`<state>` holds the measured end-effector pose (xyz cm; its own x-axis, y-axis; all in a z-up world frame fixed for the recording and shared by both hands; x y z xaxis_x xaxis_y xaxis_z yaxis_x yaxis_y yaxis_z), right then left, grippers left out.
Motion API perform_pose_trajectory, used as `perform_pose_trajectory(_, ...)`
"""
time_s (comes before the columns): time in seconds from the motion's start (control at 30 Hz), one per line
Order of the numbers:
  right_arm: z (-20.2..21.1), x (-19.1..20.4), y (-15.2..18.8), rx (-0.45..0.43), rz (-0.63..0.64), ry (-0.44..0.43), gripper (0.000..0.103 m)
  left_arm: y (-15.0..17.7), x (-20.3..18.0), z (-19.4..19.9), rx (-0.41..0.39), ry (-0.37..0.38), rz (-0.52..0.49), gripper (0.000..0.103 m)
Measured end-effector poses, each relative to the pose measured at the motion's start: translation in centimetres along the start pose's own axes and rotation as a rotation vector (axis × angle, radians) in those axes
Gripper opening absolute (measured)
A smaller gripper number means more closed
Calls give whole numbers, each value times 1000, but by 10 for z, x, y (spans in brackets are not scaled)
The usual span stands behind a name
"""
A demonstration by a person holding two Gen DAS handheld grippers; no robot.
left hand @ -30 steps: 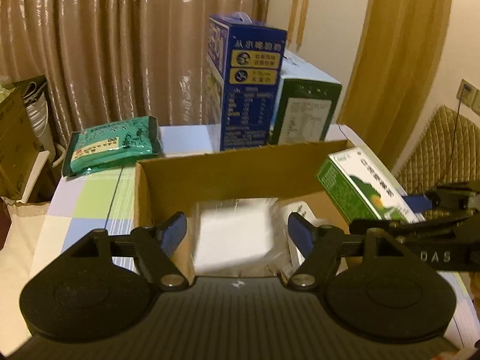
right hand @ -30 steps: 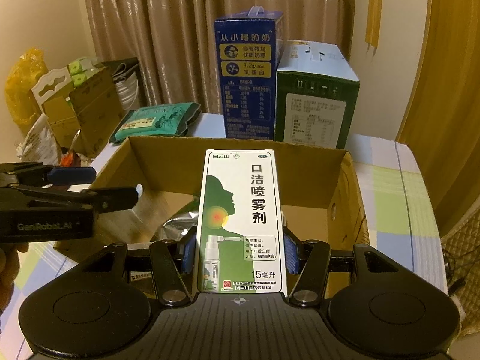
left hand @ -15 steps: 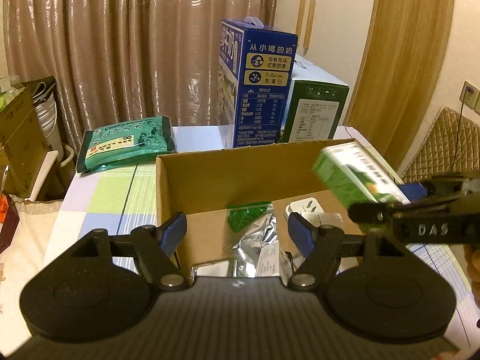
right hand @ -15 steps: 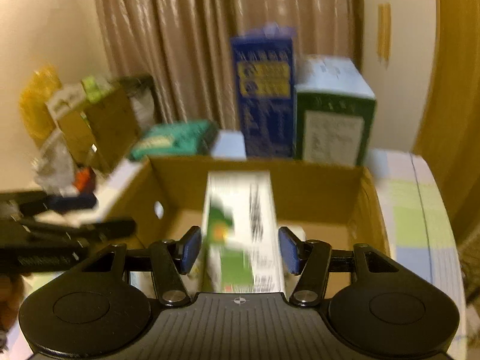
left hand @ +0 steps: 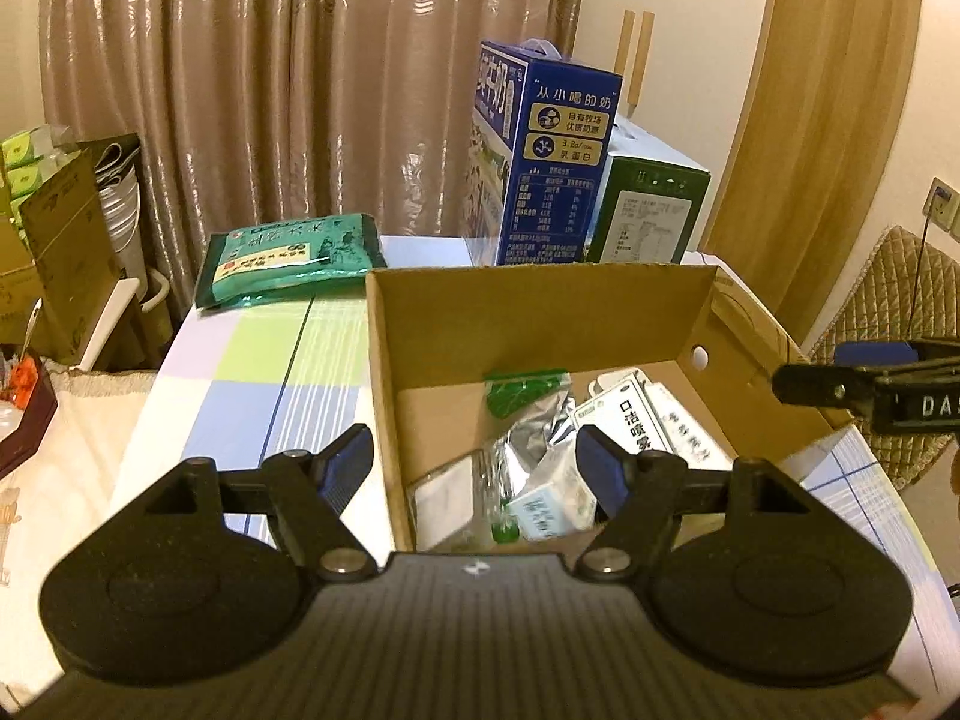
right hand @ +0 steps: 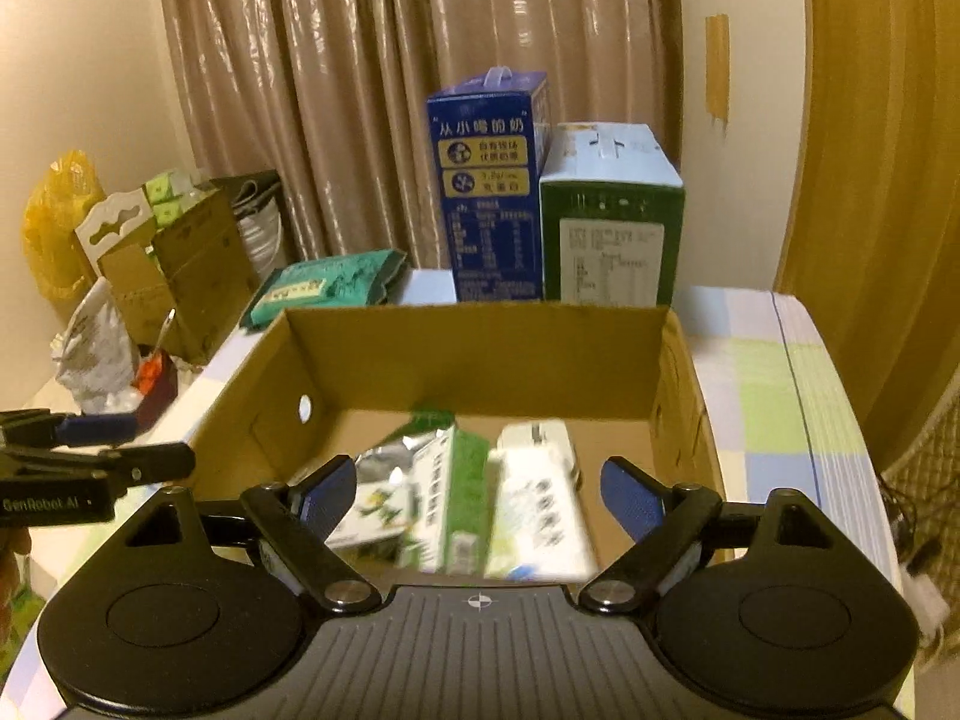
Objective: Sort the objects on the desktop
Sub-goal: 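Withdraw both tools from the box toward the candy and spoon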
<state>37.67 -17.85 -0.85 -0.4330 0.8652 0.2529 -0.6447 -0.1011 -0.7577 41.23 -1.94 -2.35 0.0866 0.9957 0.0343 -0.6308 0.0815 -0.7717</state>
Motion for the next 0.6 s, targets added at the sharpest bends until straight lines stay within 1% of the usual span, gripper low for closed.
perform_pose_trajectory(0.2,16,22,23,42,2,-4,86,13,-1,27,-2,9,5,71)
perform_pose_trajectory(0.27,21,28,29,47,-3,-8,86,19,-2,37,0,12,7,73)
perform_pose_trajectory(0.6,52,53,54,62,-6,-13,88,50,0,77,13,13,5,74)
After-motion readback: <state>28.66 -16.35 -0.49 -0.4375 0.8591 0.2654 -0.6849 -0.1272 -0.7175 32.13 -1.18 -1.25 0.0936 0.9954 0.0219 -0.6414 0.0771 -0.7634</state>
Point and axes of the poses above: each gripper's, at about its wrist camera, not at the fingertips, and z roughly against the way its jaws point, x to its left, y to its underside, the point moved 9 cm from there along -z, roughly the way its jaws point, and after that the axes turned 12 degrees about -y, right-handed, at the moved point
